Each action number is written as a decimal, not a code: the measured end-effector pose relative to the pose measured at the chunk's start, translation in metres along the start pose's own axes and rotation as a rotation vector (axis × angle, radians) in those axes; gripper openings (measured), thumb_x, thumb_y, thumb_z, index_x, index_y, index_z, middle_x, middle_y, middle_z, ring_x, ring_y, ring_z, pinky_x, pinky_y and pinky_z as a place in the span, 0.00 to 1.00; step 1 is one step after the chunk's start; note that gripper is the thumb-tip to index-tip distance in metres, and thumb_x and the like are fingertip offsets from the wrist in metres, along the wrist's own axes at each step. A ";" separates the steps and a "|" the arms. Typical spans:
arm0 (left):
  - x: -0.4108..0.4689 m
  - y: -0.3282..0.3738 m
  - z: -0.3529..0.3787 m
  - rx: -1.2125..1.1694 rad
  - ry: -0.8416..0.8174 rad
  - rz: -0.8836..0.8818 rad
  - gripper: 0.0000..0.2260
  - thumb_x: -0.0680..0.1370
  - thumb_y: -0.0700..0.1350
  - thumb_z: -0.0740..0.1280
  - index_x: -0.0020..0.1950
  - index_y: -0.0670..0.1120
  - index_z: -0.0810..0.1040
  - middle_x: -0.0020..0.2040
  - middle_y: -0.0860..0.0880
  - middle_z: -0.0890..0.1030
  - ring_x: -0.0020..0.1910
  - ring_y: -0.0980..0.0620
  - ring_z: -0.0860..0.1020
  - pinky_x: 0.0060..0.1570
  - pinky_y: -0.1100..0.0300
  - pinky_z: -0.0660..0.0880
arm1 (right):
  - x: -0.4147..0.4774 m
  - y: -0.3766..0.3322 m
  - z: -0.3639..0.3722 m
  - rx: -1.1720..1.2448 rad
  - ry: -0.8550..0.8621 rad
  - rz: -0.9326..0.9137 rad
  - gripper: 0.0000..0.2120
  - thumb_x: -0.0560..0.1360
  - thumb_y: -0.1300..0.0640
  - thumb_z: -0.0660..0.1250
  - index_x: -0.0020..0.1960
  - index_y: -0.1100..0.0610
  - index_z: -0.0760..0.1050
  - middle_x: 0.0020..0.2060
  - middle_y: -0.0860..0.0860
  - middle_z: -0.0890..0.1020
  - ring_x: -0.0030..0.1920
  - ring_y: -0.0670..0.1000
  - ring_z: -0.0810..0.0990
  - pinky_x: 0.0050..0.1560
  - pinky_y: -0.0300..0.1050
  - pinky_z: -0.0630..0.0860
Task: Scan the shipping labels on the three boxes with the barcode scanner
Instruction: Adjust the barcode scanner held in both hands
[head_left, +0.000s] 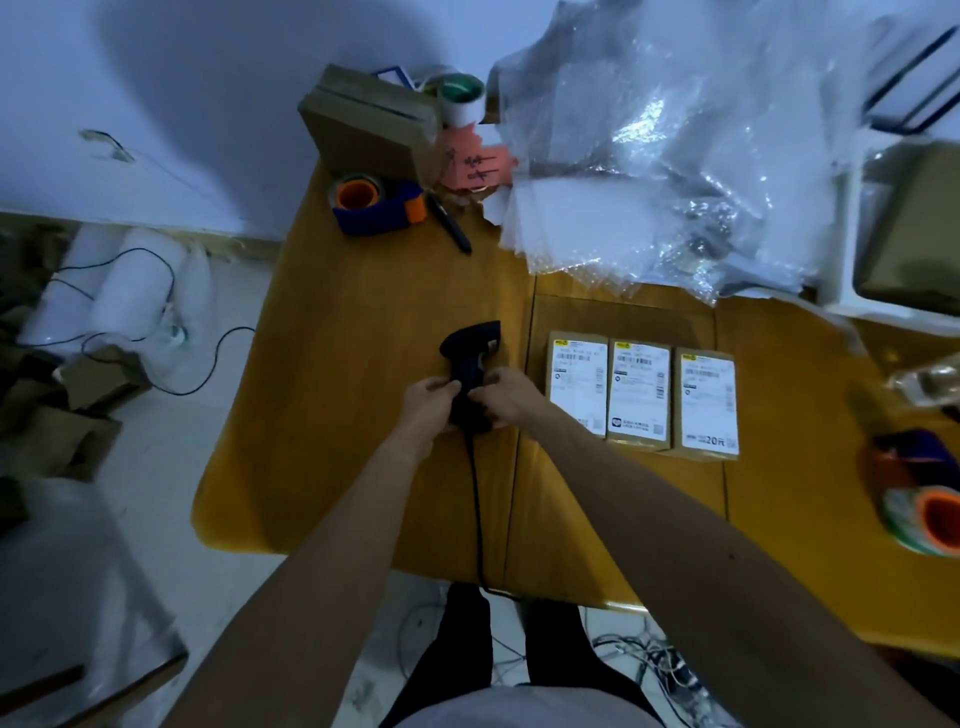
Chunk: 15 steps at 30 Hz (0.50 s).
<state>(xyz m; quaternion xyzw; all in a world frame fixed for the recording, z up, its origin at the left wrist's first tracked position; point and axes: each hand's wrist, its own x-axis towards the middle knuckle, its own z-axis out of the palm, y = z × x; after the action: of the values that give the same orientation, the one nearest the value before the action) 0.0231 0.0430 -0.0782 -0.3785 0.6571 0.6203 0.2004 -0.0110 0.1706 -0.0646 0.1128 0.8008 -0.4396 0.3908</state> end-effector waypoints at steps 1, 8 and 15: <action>0.000 0.001 0.000 -0.011 0.001 -0.004 0.08 0.83 0.44 0.66 0.61 0.44 0.78 0.50 0.49 0.80 0.49 0.50 0.80 0.49 0.53 0.81 | -0.003 0.000 -0.001 0.007 -0.005 0.000 0.13 0.79 0.55 0.67 0.60 0.60 0.75 0.51 0.60 0.81 0.51 0.60 0.83 0.49 0.55 0.83; -0.009 0.014 0.006 -0.001 -0.002 -0.005 0.19 0.79 0.53 0.70 0.61 0.40 0.80 0.54 0.44 0.83 0.51 0.46 0.81 0.43 0.55 0.78 | -0.025 -0.002 -0.004 0.054 -0.047 -0.124 0.10 0.80 0.59 0.65 0.59 0.62 0.74 0.45 0.57 0.81 0.45 0.55 0.81 0.46 0.50 0.80; -0.040 0.034 0.010 -0.079 -0.049 0.068 0.22 0.77 0.53 0.73 0.65 0.40 0.79 0.57 0.42 0.85 0.55 0.44 0.83 0.53 0.51 0.81 | -0.064 -0.010 -0.025 0.114 -0.048 -0.250 0.14 0.80 0.59 0.64 0.63 0.65 0.76 0.53 0.65 0.83 0.51 0.63 0.83 0.56 0.59 0.80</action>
<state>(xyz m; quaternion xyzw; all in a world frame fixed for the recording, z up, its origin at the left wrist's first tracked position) 0.0209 0.0611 -0.0283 -0.3484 0.6394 0.6613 0.1803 0.0135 0.1947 -0.0047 0.0238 0.7727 -0.5323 0.3451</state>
